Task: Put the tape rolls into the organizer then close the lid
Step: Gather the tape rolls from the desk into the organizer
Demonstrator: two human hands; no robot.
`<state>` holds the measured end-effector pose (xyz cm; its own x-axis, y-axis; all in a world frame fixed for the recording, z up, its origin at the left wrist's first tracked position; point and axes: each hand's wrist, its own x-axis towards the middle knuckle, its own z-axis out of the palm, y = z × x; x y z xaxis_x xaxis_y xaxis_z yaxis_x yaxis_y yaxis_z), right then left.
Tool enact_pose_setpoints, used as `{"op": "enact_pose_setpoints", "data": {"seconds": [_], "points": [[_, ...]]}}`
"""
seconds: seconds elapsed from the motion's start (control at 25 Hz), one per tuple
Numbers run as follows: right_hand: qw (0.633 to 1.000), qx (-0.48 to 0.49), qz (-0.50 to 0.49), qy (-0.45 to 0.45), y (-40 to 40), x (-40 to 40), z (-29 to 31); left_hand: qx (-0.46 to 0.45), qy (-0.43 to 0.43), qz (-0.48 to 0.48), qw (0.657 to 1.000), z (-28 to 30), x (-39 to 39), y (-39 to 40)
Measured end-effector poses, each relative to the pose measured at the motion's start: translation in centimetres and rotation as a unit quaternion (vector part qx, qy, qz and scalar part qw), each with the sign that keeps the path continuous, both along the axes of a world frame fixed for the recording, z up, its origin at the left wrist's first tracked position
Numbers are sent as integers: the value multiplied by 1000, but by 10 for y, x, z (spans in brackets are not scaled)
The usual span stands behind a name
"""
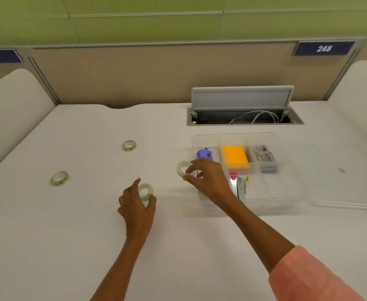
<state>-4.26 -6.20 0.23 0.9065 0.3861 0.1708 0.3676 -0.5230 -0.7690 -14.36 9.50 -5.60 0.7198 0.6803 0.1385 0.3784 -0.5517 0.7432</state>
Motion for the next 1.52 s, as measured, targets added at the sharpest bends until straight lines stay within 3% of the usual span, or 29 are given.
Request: {"op": "enact_pose_setpoints", "data": {"seconds": [0.4,0.6,0.72,0.96,1.16,1.52], "points": [[986,16,-162,-32,-167,36,3,-5,-13,-62,998,9,34,-73],[971,-150,-172,-77,-213,56,-11,11,-29,-112,993,25,53,-97],[955,-240,-135,-111,-224,65,-18,29,-24,-177,983,34,66,-119],[944,-274,-133,-130,-232,74,-33,42,-27,-295,954,44,104,-173],[935,-288,-110,-174,-231,77,-44,139,87,-378,911,46,135,-204],[919,-323,-124,-190,-228,81,-52,204,163,-433,863,41,143,-235]]}}
